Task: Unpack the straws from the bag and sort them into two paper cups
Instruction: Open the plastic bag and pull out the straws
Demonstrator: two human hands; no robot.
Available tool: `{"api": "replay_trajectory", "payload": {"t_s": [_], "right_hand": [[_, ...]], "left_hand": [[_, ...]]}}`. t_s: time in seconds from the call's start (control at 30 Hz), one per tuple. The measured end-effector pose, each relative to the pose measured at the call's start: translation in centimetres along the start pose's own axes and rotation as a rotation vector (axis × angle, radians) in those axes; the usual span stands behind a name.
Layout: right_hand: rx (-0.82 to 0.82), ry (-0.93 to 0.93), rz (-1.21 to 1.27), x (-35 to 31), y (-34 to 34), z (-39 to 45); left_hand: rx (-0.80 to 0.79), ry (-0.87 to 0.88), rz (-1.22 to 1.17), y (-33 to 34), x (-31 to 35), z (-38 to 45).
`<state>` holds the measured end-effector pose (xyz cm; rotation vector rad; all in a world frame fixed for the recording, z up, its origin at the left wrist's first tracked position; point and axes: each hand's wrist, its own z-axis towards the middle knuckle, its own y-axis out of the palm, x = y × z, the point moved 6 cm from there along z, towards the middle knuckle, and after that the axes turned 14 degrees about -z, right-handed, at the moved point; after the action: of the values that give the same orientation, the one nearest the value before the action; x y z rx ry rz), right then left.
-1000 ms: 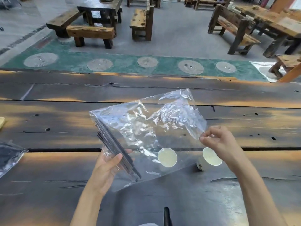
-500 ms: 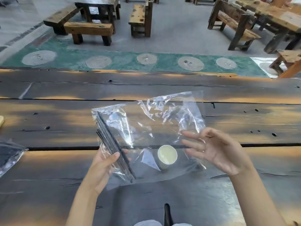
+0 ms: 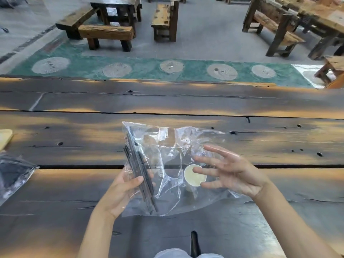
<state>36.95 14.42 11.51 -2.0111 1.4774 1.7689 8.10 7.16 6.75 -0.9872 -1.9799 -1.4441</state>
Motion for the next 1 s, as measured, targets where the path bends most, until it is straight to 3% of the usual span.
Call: {"api": "replay_trajectory", "payload": {"t_s": [0.2,0.3,0.43,0.7,0.93,1.0], "right_hand": [[0.007,0.074,-0.152,1.0,-0.5,0.5],[-0.049,0.072,-0.186,1.0,0.6,1.2],[-0.161,0.098,-0.043,1.3,2.8,2.1],[-0.279,0.079,-0.189,2.0,6.1,3.8],[0.024,0.019,-0.727,3.0,6.6,6.3],[0.08,-0.006,-0.781,2.9,6.8,6.7]], "left_hand": [[-0.022,-0.003,0.023,0.1,-0.1,0.1],[-0.042,-0.012,0.069,0.5,-0.2,0.2],[-0.055,-0.026,0.105,1.1,-0.3,0.2],[-0.07,-0.049,0.147,1.9,-0.3,0.2],[-0.106,-0.072,0.149,2.7,-0.6,-0.1],[-0.103,-0.094,0.114,2.7,-0.7,-0.1]]}}
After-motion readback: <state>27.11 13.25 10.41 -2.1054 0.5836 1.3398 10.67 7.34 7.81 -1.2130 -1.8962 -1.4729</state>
